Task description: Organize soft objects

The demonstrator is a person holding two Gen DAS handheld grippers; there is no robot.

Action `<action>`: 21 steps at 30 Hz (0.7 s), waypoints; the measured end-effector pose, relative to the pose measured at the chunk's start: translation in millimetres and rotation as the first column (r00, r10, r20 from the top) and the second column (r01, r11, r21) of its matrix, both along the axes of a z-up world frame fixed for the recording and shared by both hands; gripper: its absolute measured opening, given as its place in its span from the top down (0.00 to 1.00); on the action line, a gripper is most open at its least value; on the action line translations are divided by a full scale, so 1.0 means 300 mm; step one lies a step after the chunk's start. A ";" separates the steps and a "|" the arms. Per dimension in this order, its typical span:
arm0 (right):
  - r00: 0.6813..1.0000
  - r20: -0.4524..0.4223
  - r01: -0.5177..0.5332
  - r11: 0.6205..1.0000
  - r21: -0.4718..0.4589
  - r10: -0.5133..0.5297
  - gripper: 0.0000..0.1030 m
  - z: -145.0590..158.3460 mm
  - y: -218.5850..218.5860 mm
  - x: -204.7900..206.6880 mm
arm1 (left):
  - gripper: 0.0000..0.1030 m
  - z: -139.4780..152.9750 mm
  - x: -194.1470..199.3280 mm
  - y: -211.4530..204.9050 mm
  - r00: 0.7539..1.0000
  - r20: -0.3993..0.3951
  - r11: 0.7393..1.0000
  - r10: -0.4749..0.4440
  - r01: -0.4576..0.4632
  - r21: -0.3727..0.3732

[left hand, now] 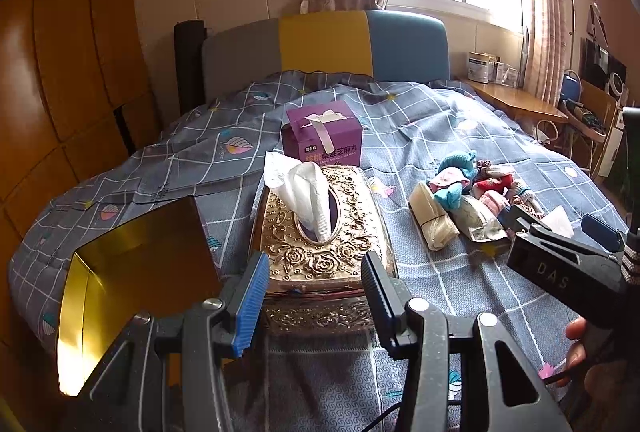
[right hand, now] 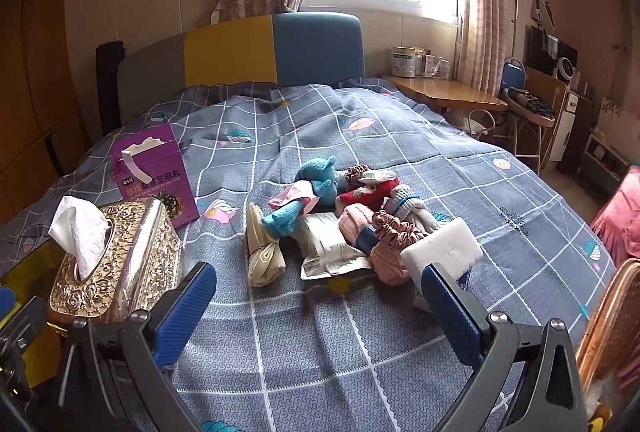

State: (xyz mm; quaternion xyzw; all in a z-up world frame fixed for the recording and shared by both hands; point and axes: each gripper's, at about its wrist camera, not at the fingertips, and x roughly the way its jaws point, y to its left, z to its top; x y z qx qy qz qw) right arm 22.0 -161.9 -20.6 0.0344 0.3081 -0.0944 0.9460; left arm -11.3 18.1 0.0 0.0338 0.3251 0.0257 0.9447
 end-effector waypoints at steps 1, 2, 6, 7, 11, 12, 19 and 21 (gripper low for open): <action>1.000 -0.001 0.002 1.000 0.000 -0.002 0.00 -0.001 -0.003 0.000 | 0.53 0.000 0.000 -0.002 1.000 0.000 1.000 -0.001 0.001 0.001; 1.000 -0.001 0.004 1.000 0.000 -0.004 0.00 -0.002 -0.006 0.001 | 0.53 0.001 -0.001 -0.003 1.000 0.000 1.000 -0.003 0.003 0.001; 1.000 -0.001 0.012 1.000 0.002 -0.012 0.00 -0.001 -0.021 0.003 | 0.53 -0.001 0.001 -0.007 1.000 -0.005 1.000 -0.008 0.008 0.000; 1.000 -0.002 0.015 1.000 0.002 -0.015 0.00 -0.001 -0.024 0.005 | 0.53 -0.002 0.001 -0.008 1.000 -0.006 1.000 -0.009 0.009 0.003; 1.000 -0.005 0.020 1.000 0.006 -0.020 0.00 -0.003 -0.033 0.008 | 0.53 -0.002 0.001 -0.011 1.000 -0.009 1.000 -0.014 0.014 0.003; 1.000 -0.005 0.022 1.000 0.006 -0.022 0.00 -0.004 -0.036 0.008 | 0.53 -0.002 0.001 -0.012 1.000 -0.009 1.000 -0.016 0.016 0.004; 1.000 -0.008 0.022 1.000 0.014 -0.022 0.00 -0.004 -0.060 0.020 | 0.53 -0.004 0.012 -0.025 0.996 -0.039 0.997 -0.074 0.073 -0.033; 0.999 -0.013 0.030 0.999 0.027 -0.030 0.00 -0.002 -0.093 0.036 | 0.53 0.005 0.021 -0.027 0.986 -0.056 0.983 -0.159 0.152 -0.105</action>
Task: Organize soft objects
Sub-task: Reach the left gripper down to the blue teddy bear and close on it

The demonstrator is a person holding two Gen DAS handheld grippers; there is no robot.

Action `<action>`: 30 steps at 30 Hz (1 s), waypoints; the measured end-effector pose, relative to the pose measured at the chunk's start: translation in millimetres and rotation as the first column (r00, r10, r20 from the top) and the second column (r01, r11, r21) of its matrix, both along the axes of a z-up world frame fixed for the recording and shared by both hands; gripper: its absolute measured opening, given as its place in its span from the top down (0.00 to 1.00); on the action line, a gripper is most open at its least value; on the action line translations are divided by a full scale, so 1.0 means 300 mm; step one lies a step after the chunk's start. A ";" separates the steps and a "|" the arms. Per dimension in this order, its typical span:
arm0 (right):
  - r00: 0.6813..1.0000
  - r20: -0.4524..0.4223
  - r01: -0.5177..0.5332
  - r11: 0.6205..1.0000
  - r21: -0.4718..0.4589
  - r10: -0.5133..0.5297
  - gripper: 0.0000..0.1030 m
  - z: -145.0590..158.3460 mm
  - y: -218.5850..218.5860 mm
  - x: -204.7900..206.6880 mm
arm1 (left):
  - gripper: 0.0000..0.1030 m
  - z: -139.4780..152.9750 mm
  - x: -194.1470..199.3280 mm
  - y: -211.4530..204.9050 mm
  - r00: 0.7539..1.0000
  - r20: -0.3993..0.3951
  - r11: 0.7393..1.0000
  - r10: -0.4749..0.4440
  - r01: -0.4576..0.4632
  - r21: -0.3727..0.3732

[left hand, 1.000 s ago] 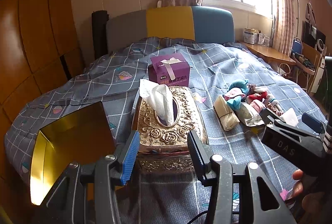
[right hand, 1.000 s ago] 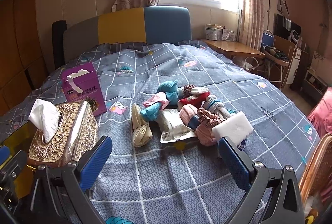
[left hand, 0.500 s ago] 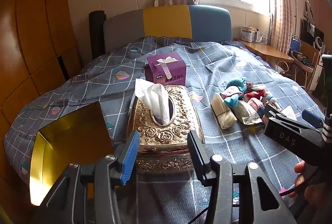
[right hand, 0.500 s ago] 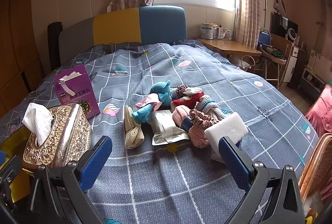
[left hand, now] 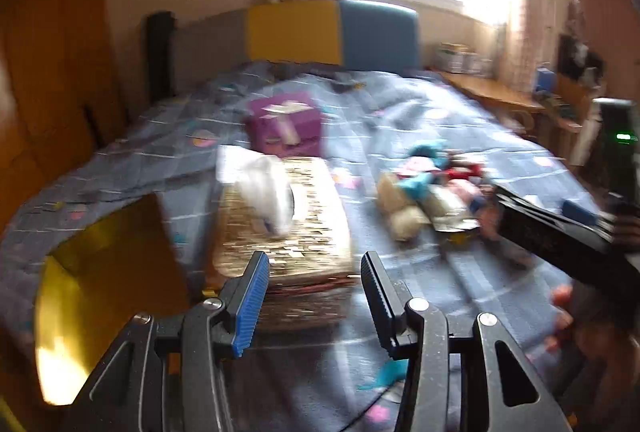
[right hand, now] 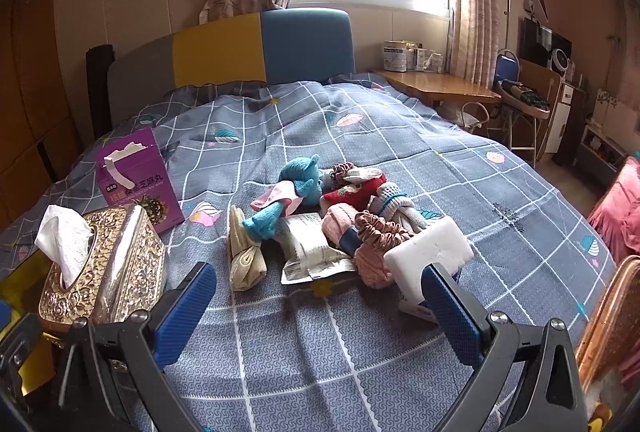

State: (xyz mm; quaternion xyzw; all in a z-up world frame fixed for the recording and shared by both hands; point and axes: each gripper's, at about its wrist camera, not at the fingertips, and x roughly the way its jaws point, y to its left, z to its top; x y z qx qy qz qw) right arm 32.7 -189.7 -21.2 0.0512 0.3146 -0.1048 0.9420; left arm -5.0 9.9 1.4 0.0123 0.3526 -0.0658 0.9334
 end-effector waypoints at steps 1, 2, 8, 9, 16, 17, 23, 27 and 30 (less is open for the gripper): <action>1.000 -0.003 0.007 1.000 0.001 -0.007 0.00 0.004 -0.024 0.014 | 0.52 0.008 0.006 -0.001 0.998 -0.015 0.997 -0.055 0.054 -0.047; 1.000 -0.007 0.011 1.000 -0.002 -0.011 0.00 0.008 -0.043 0.029 | 0.46 0.017 0.013 -0.004 0.994 -0.027 0.990 -0.107 0.104 -0.095; 0.996 -0.051 0.075 0.997 -0.017 -0.076 0.00 0.021 -0.234 0.172 | 0.39 0.074 0.068 -0.106 0.971 -0.014 0.966 -0.240 0.237 -0.105; 0.994 -0.055 0.090 0.996 -0.017 -0.091 0.00 0.016 -0.266 0.195 | 0.39 0.081 0.091 -0.124 0.966 -0.034 0.962 -0.256 0.251 -0.110; 0.982 -0.104 0.171 0.974 0.148 -0.157 0.00 -0.059 -0.456 0.257 | 0.39 0.045 0.295 -0.260 0.946 -0.172 0.960 -0.276 0.262 -0.098; 0.981 -0.108 0.180 0.967 0.178 -0.163 0.00 -0.063 -0.470 0.254 | 0.39 0.037 0.328 -0.280 0.942 -0.183 0.959 -0.282 0.268 -0.095; 0.979 -0.125 0.191 0.932 0.307 -0.160 0.00 -0.081 -0.513 0.246 | 0.40 -0.057 0.553 -0.390 0.930 -0.271 0.969 -0.247 0.238 -0.067; 0.980 -0.122 0.188 0.918 0.350 -0.154 0.00 -0.086 -0.527 0.243 | 0.40 -0.129 0.680 -0.469 0.917 -0.315 0.968 -0.245 0.250 -0.024; 0.984 -0.105 0.175 0.915 0.365 -0.146 0.00 -0.080 -0.528 0.239 | 0.40 -0.185 0.758 -0.522 0.904 -0.344 0.960 -0.252 0.278 0.025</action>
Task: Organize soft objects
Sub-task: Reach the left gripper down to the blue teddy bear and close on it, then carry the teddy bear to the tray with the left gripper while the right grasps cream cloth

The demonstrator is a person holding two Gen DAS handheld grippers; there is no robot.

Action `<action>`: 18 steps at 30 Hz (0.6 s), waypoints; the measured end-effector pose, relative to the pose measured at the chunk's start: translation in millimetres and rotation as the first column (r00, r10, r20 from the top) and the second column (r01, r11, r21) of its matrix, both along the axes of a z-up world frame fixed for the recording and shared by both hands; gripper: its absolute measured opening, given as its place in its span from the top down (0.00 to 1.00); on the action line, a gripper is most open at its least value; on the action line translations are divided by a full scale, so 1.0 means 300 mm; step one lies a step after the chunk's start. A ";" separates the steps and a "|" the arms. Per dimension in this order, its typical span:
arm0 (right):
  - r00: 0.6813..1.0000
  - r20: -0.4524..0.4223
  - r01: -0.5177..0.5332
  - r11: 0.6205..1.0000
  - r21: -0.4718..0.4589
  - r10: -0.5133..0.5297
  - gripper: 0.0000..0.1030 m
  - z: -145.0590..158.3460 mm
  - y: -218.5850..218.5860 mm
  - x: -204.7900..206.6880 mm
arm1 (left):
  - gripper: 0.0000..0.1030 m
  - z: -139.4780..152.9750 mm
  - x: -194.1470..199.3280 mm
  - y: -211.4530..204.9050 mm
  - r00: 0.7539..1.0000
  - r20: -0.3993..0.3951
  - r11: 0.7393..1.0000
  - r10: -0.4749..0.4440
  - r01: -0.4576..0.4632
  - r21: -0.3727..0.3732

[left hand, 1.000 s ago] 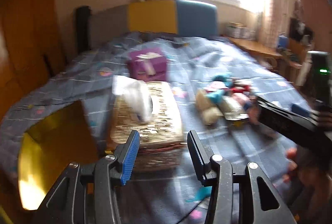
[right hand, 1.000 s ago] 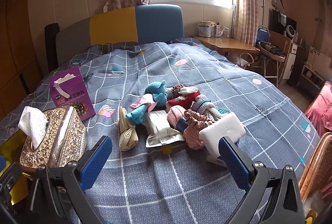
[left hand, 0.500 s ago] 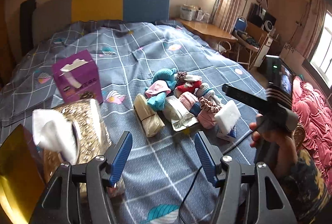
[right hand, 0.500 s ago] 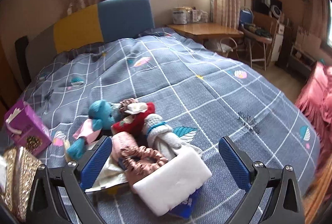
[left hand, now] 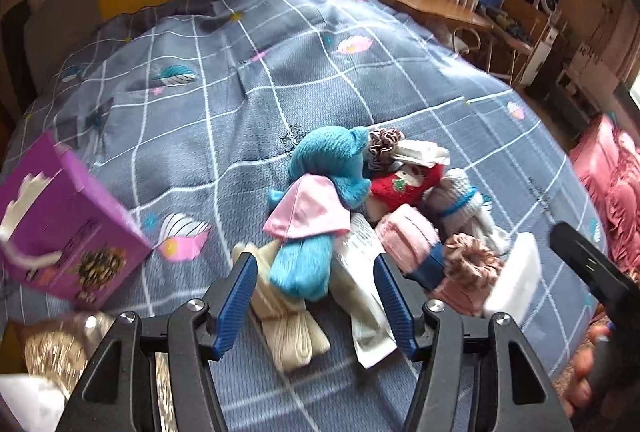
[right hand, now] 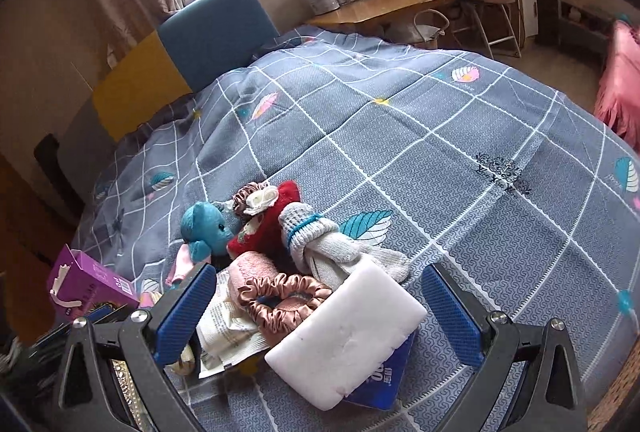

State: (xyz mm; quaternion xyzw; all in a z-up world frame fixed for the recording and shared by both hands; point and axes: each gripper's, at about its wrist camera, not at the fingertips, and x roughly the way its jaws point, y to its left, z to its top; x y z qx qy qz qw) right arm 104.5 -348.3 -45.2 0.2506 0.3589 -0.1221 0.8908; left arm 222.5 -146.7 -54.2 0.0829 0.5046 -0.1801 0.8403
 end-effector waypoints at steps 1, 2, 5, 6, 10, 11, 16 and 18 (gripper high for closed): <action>1.000 0.003 -0.002 1.000 0.003 0.002 0.00 0.001 0.000 -0.001 | 0.40 -0.015 0.024 -0.016 1.000 -0.008 1.000 -0.008 0.008 0.009; 1.000 0.005 -0.005 1.000 0.008 0.005 0.00 0.000 0.000 0.000 | 0.40 -0.028 0.047 -0.029 1.000 -0.006 1.000 -0.011 0.011 0.021; 1.000 0.005 -0.020 1.000 0.022 0.020 0.00 -0.003 0.003 0.006 | 0.40 -0.060 0.111 -0.069 1.000 -0.003 0.999 -0.030 0.030 0.037; 1.000 0.003 -0.024 1.000 0.018 0.023 0.00 -0.004 0.006 0.009 | 0.40 -0.066 0.128 -0.082 0.999 -0.004 0.999 -0.034 0.034 0.037; 0.999 0.003 -0.040 0.999 0.014 0.040 0.00 -0.005 0.015 0.014 | 0.40 -0.103 0.179 -0.143 0.997 -0.001 0.995 -0.080 0.080 0.066; 0.999 0.002 -0.043 0.999 0.014 0.043 0.00 -0.005 0.016 0.015 | 0.40 -0.111 0.188 -0.154 0.996 -0.005 0.993 -0.089 0.089 0.071; 0.998 -0.001 -0.063 0.998 -0.012 0.063 0.01 -0.006 0.033 0.023 | 0.60 -0.180 0.245 -0.168 0.995 -0.067 0.989 -0.075 0.082 0.123; 0.997 -0.004 -0.078 0.996 -0.032 0.078 0.07 -0.004 0.045 0.028 | 0.69 -0.185 0.250 -0.142 0.995 -0.075 0.993 -0.064 0.071 0.099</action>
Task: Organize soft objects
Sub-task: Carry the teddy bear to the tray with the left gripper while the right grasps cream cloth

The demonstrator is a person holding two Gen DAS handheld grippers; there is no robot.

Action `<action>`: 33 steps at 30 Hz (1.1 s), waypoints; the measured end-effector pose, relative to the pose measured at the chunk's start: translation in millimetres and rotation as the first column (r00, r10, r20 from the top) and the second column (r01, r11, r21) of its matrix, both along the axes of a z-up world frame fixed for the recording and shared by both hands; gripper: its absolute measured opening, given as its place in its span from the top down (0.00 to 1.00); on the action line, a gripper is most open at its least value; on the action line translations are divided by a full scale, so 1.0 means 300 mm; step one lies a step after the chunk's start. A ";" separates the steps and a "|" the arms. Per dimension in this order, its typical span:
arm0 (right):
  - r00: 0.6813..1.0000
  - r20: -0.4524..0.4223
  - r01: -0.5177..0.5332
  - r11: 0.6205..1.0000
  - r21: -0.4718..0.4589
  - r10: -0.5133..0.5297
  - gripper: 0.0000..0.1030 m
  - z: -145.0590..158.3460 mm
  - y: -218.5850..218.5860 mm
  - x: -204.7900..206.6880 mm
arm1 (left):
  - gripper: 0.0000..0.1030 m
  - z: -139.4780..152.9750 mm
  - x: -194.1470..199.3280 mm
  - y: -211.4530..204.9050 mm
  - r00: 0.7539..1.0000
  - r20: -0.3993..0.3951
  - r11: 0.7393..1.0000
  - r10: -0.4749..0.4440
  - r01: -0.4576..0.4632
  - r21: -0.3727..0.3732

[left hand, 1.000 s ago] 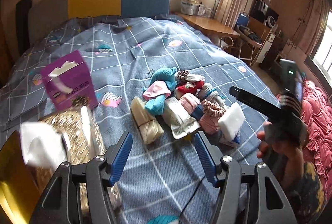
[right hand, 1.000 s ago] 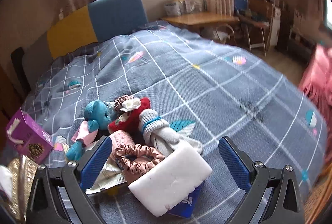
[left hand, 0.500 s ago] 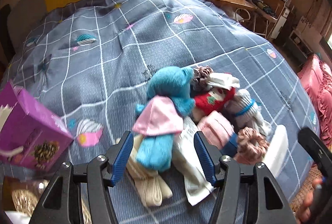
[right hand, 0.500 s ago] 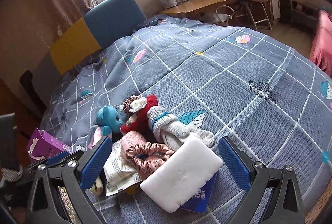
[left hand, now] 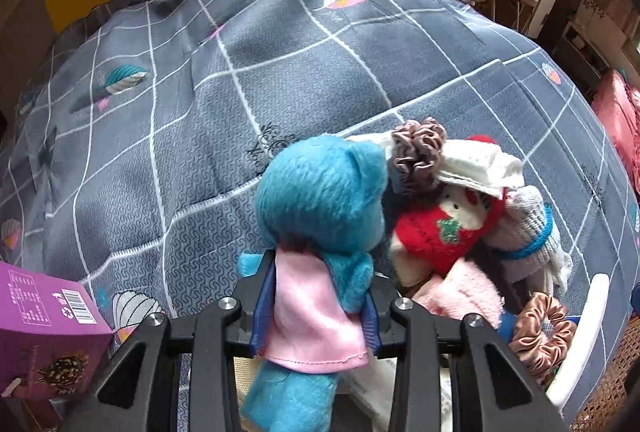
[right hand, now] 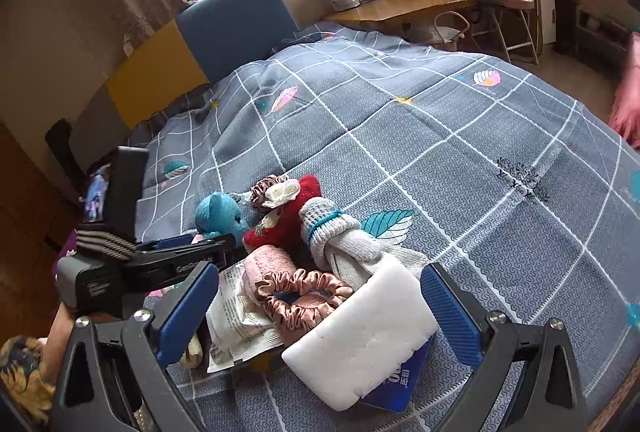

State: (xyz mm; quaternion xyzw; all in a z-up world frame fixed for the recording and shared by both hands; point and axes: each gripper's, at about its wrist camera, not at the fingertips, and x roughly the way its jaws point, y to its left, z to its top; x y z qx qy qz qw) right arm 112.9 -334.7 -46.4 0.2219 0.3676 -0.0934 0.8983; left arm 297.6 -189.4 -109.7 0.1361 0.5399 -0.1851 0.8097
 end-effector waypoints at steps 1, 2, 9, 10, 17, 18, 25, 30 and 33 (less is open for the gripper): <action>1.000 0.000 -0.007 1.000 -0.010 0.007 0.11 0.001 0.006 0.003 | 0.70 0.007 -0.002 0.013 1.000 -0.002 1.000 0.004 -0.004 -0.020; 1.000 0.000 -0.015 1.000 -0.020 0.015 0.13 0.001 0.012 0.005 | 0.72 0.024 -0.002 0.030 1.000 0.009 0.999 0.014 -0.014 -0.033; 0.994 -0.035 -0.108 0.993 -0.055 0.106 0.32 -0.011 0.071 0.027 | 0.73 0.182 0.020 0.109 0.997 0.038 0.991 0.061 -0.056 -0.125; 0.991 -0.043 -0.130 0.989 -0.064 0.127 0.32 -0.015 0.088 0.031 | 0.73 0.211 0.028 0.127 0.997 0.040 0.988 0.071 -0.065 -0.140; 0.966 -0.095 -0.251 0.959 -0.133 0.240 0.32 -0.038 0.182 0.049 | 0.73 0.459 0.091 0.335 0.968 0.123 0.955 0.218 -0.186 -0.230; 0.962 -0.103 -0.264 0.954 -0.141 0.251 0.32 -0.043 0.192 0.050 | 0.73 0.491 0.097 0.379 0.959 0.145 0.951 0.243 -0.206 -0.231; 0.915 -0.148 -0.396 0.906 -0.152 0.375 0.37 -0.070 0.284 0.057 | 0.73 0.620 0.062 0.810 0.863 0.185 0.864 0.470 -0.407 -0.297; 0.868 -0.151 -0.488 0.868 -0.094 0.472 0.51 -0.084 0.383 0.081 | 0.73 0.628 -0.074 1.077 0.796 0.223 0.815 0.563 -0.489 -0.312; 0.848 -0.174 -0.515 0.856 -0.049 0.501 0.56 -0.112 0.441 0.130 | 0.73 0.595 -0.179 1.204 0.767 0.217 0.787 0.603 -0.528 -0.320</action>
